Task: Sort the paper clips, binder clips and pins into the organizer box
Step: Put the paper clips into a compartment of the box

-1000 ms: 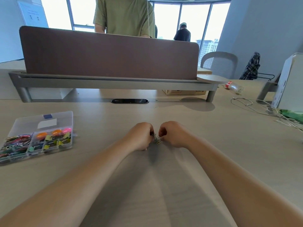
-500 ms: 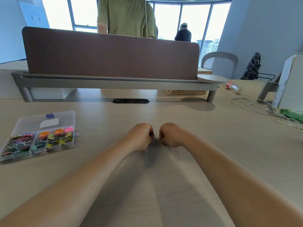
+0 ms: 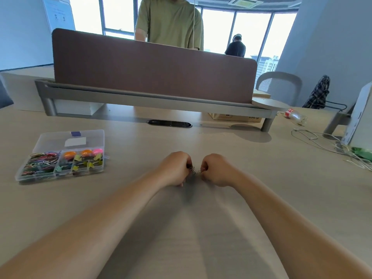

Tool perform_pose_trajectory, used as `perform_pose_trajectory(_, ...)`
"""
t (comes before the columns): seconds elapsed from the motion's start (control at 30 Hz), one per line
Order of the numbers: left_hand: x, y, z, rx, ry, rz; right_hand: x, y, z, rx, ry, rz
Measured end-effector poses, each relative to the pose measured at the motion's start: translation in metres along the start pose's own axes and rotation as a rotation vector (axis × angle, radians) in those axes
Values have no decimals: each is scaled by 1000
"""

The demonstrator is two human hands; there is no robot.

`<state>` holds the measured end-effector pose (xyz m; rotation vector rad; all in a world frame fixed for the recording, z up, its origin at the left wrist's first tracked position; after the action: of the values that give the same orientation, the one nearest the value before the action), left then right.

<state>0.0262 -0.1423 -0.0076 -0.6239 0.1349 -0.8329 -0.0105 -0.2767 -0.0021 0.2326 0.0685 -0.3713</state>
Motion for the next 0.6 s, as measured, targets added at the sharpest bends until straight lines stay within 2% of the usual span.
perform_pose_trajectory(0.23, -36, 31, 48, -40, -129, 37, -17, 60, 15, 112, -1, 104)
perform_pose_trajectory(0.6, -146, 113, 166, 118, -330, 199, -27, 236, 9, 144, 87, 399)
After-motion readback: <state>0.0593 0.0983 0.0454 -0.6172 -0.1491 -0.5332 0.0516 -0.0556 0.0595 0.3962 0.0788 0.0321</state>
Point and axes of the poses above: each hand's wrist, its own x-axis towards the middle knuckle, its own z-axis out of the back of the hand, y = z × x, the point moved 3 cm from there along x, towards the middle knuckle, and after that the axes turned 13 degrees about -z, right-handed, at the moved point
